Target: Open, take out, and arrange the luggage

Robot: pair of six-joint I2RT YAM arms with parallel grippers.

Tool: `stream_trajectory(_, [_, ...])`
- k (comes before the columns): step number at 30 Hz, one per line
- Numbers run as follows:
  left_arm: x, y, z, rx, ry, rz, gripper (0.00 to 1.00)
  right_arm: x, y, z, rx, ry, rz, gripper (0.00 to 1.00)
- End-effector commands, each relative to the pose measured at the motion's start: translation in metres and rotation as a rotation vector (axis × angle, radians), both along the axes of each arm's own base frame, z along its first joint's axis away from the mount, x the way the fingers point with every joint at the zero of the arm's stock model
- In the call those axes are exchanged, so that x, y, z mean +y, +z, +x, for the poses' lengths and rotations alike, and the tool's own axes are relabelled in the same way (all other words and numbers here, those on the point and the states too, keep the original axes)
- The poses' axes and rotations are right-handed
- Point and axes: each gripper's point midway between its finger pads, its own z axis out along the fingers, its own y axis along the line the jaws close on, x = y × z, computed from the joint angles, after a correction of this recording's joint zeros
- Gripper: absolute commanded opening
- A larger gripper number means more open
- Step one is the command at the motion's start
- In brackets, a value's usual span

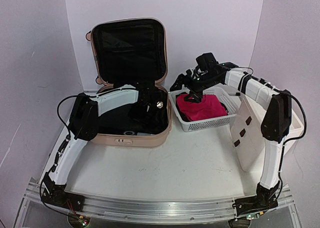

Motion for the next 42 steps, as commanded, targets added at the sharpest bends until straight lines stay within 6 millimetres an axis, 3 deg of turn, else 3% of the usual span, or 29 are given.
stream_trajectory(1, [0.002,0.01,0.007,0.006,0.008,-0.065,0.3,0.008,0.029,0.019,-0.06,-0.076,0.068,0.91])
stream_trajectory(5, [0.004,0.025,0.009,0.04,0.07,-0.186,0.17,0.015,0.021,0.027,0.002,-0.149,0.123,0.85])
stream_trajectory(8, [0.001,0.038,0.008,0.061,0.064,-0.27,0.1,0.031,0.015,0.038,0.054,-0.198,0.206,0.7])
stream_trajectory(12, [0.009,0.051,0.002,0.08,0.079,-0.32,0.02,0.059,0.009,0.05,0.051,-0.221,0.236,0.67])
stream_trajectory(15, [0.018,0.062,0.0,0.09,0.088,-0.358,0.0,0.085,-0.004,0.053,0.071,-0.213,0.245,0.68])
stream_trajectory(20, [0.031,0.073,-0.006,0.11,0.109,-0.411,0.0,0.127,-0.038,0.056,0.109,-0.209,0.246,0.78])
stream_trajectory(23, [0.031,0.082,-0.009,0.114,0.107,-0.448,0.0,0.142,-0.059,0.06,0.155,-0.229,0.259,0.85])
stream_trajectory(29, [0.026,0.092,-0.012,0.121,0.108,-0.498,0.0,0.166,-0.08,0.064,0.201,-0.268,0.29,0.93])
stream_trajectory(36, [0.021,0.099,-0.012,0.118,0.091,-0.523,0.0,0.189,-0.116,0.053,0.286,-0.274,0.291,0.93])
stream_trajectory(42, [0.018,0.097,-0.018,0.135,0.078,-0.531,0.0,0.205,-0.136,0.053,0.302,-0.291,0.306,0.81])
